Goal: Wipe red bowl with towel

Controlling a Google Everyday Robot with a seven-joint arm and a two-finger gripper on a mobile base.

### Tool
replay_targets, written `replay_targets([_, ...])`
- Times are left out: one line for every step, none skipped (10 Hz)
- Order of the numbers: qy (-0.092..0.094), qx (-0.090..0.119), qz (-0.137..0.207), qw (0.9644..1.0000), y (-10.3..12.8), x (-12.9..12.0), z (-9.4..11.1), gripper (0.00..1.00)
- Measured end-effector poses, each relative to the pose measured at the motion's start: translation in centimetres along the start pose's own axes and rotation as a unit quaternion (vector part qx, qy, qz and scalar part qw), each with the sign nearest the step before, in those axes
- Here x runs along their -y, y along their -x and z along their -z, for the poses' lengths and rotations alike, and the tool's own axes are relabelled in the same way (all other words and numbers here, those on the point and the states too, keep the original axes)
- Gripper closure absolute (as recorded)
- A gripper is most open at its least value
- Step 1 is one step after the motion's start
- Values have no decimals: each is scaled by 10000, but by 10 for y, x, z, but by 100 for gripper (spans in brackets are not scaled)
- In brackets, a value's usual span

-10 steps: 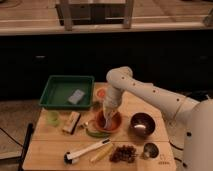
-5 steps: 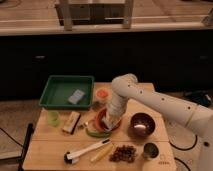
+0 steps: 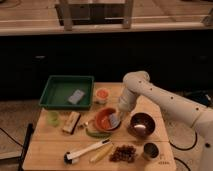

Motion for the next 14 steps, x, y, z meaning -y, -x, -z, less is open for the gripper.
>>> replay_targets([0, -15, 58, 10000, -8, 14, 0, 100])
replay_targets([-1, -25, 107, 9999, -14, 23, 1, 100])
replay_targets([15, -8, 173, 9998, -16, 29, 0, 100])
replay_targets([46, 34, 302, 9995, -12, 41, -4, 100])
replay_targets([72, 79, 427, 9990, -8, 53, -8, 100])
replay_targets([64, 81, 558, 9984, -4, 63, -12, 100])
replay_targets([87, 132, 683, 9975, 5, 68, -15, 100])
replay_targets([92, 143, 789, 9967, 14, 72, -17, 100])
replay_targets([111, 167, 890, 9958, 26, 73, -20, 100])
replay_targets([129, 197, 923, 9955, 37, 69, -26, 100])
replay_targets([158, 209, 836, 9962, 44, 56, -30, 100])
replay_targets([170, 185, 776, 9967, 44, 49, -30, 100])
replay_targets([227, 139, 604, 9978, 40, 31, -29, 100])
replay_targets([274, 74, 450, 9986, 29, 20, -24, 100])
